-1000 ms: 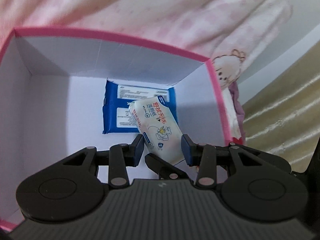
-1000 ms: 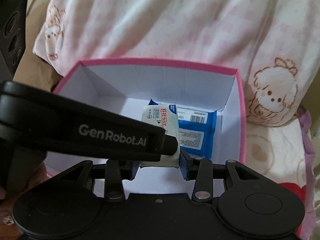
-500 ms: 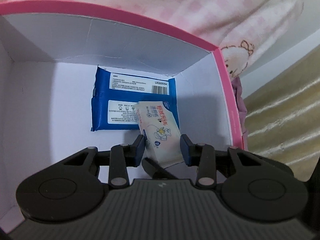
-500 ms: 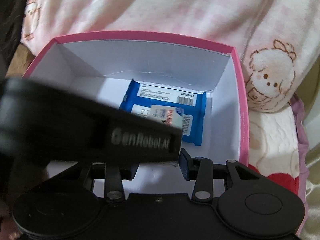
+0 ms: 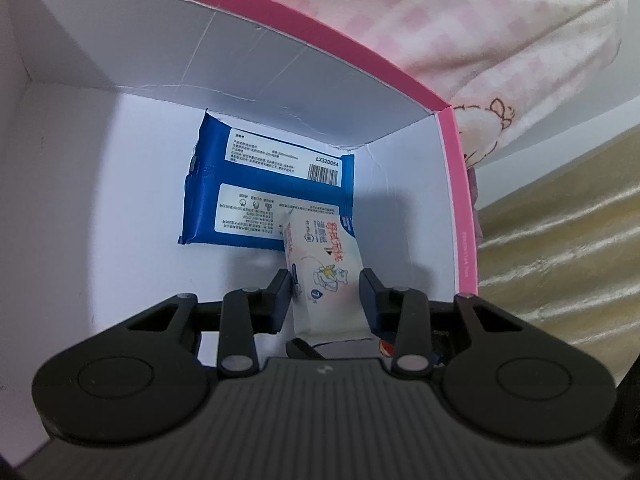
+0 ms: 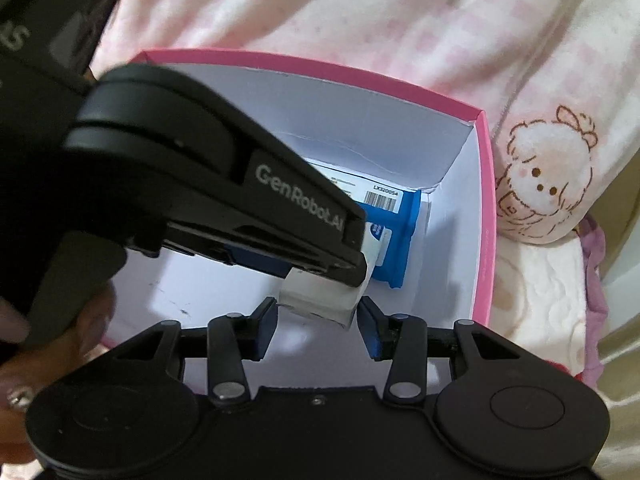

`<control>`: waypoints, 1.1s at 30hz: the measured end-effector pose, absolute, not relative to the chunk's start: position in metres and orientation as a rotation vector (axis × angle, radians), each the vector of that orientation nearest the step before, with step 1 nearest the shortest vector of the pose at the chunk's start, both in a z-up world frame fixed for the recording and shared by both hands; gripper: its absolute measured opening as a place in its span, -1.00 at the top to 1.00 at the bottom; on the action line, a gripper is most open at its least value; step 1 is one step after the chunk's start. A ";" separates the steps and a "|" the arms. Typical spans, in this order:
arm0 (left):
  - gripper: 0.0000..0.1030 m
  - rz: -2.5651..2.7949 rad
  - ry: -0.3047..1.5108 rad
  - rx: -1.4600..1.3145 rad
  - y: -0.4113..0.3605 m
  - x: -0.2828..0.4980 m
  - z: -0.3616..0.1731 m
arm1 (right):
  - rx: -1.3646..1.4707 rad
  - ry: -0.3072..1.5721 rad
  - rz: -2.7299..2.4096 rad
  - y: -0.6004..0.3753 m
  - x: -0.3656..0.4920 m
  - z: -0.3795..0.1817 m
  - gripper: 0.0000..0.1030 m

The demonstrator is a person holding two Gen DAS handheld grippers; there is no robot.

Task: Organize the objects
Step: 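Open the left tool beside the blue pack and withdraw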

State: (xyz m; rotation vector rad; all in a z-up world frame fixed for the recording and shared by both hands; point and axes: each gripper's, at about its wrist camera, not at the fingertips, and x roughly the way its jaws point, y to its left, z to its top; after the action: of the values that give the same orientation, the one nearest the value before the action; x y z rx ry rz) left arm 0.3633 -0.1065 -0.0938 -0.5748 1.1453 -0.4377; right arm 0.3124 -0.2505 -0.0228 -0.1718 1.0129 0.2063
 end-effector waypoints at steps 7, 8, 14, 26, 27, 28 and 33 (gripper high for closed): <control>0.31 -0.438 1.151 -0.608 -0.108 0.361 -0.095 | -0.185 0.952 0.199 -0.253 0.297 -0.021 0.13; 0.31 -0.437 1.158 -0.632 -0.108 0.361 -0.097 | -0.209 0.943 0.186 -0.252 0.295 -0.022 0.13; 0.31 -0.398 1.160 -0.618 -0.110 0.358 -0.098 | -0.194 0.950 0.187 -0.256 0.294 -0.013 -0.22; 0.03 -0.465 1.071 -0.325 -0.107 0.312 -0.025 | -0.070 0.898 0.306 -0.286 0.236 0.046 -0.24; 0.01 -0.473 1.064 -0.297 -0.106 0.305 -0.014 | -0.074 0.894 0.315 -0.285 0.230 0.051 -0.24; -0.01 -0.482 1.056 -0.272 -0.104 0.297 -0.003 | -0.080 0.887 0.324 -0.284 0.222 0.057 -0.24; -0.10 -0.529 1.021 -0.179 -0.092 0.257 0.050 | -0.073 0.853 0.386 -0.281 0.190 0.084 -0.25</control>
State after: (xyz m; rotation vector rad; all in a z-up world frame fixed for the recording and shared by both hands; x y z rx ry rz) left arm 0.2572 -0.0920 0.0498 -0.1792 1.0215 -0.5294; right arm 0.1896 -0.2814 0.0835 -0.0729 0.8527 0.3859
